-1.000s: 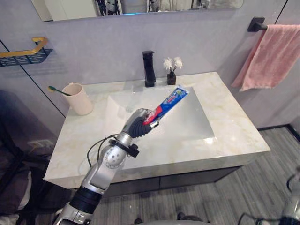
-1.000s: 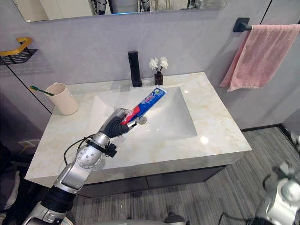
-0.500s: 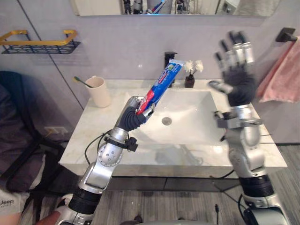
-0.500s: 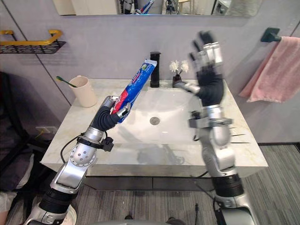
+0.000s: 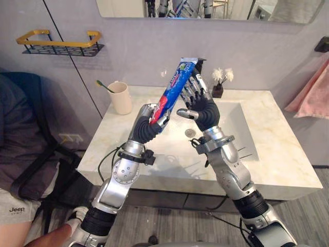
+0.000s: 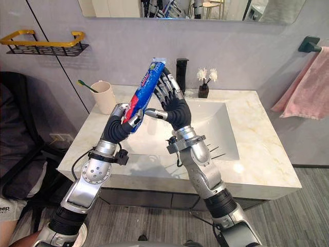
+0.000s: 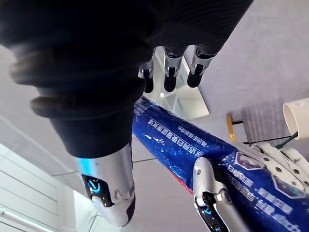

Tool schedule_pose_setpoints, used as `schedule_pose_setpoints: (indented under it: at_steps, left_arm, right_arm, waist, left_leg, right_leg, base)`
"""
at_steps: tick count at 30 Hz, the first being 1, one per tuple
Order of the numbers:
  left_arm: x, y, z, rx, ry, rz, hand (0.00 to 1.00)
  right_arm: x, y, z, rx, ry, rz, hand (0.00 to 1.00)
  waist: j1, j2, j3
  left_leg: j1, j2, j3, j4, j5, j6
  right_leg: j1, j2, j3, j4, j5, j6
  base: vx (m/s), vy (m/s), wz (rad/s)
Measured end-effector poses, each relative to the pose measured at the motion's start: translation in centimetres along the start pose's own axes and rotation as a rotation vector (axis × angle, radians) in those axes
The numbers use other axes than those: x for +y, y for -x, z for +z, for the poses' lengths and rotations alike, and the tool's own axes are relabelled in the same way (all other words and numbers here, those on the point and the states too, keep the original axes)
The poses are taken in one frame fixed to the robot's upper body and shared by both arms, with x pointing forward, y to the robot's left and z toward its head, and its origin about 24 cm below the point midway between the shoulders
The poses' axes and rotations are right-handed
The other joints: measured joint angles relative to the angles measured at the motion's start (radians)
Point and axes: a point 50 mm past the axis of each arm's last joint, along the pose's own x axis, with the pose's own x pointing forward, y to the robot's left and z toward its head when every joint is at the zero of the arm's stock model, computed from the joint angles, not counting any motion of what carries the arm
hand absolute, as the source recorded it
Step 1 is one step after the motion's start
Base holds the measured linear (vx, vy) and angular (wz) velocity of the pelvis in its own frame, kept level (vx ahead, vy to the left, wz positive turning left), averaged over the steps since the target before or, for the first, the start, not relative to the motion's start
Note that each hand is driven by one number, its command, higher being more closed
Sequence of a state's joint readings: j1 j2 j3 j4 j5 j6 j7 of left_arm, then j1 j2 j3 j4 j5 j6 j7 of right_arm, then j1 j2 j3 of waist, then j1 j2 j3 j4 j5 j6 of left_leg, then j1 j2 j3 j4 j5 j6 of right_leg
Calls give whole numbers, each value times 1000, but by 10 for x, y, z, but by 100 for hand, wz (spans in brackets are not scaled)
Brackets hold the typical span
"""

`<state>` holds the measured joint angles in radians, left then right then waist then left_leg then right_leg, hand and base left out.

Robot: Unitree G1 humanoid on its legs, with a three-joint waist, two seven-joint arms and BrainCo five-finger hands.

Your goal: Organize washtable

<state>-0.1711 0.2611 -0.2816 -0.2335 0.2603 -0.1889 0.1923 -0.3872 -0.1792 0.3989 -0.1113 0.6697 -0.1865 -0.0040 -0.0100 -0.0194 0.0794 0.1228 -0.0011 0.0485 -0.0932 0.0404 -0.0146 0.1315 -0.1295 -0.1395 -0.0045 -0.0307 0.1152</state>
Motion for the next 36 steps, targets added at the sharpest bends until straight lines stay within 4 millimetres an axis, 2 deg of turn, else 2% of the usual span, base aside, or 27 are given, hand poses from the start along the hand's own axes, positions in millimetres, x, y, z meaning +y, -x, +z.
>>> schedule_pose_setpoints:
  at_steps: [13, 14, 22, 31, 32, 36]
  left_arm:
    - [-26, 7, -5, 52, 39, -62, 100]
    - [-28, 11, -7, 66, 43, -70, 100]
    - [-41, 22, -15, 123, 72, -119, 100]
    - [-40, 29, -19, 153, 70, -115, 100]
    - [-40, 30, -20, 156, 71, -113, 0]
    - [-35, 32, -23, 175, 57, -92, 0]
  right_arm:
    - [-3, -12, -13, 34, -184, -84, 0]
    - [-4, -12, -14, 38, -198, -91, 100]
    - [-10, -13, -20, 68, -244, -134, 100]
    - [-6, -12, -24, 92, -268, -95, 100]
    - [-5, -13, -24, 91, -272, -82, 100]
    - [-4, -13, -24, 93, -275, -68, 100]
  waist:
    - [-1, 0, 0]
    - [-1, 0, 0]
    - [4, 0, 0]
    - [7, 0, -1]
    - [7, 0, -1]
    - [6, 0, -1]
  left_leg:
    - [-2, 2, 6, -1, 12, 0]
    - [-2, 3, 6, -2, 13, 0]
    - [-5, 4, 10, -4, 18, -2]
    - [-10, 6, 11, -4, 20, -4]
    - [-11, 5, 11, -3, 20, -4]
    - [-11, 5, 11, -3, 21, -4]
  right_leg:
    - [-12, 2, 4, 0, 9, -4]
    - [-13, 2, 5, -1, 11, -4]
    - [-14, 4, 8, -13, 23, -4]
    - [-13, 6, 9, -26, 31, 0]
    - [-13, 6, 9, -28, 33, 1]
    - [-10, 6, 9, -31, 37, 2]
  base:
    - [-22, -7, -1]
    - [0, 0, 0]
    - [-31, -5, -2]
    - [-4, -1, 0]
    - [0, 0, 0]
    - [0, 0, 0]
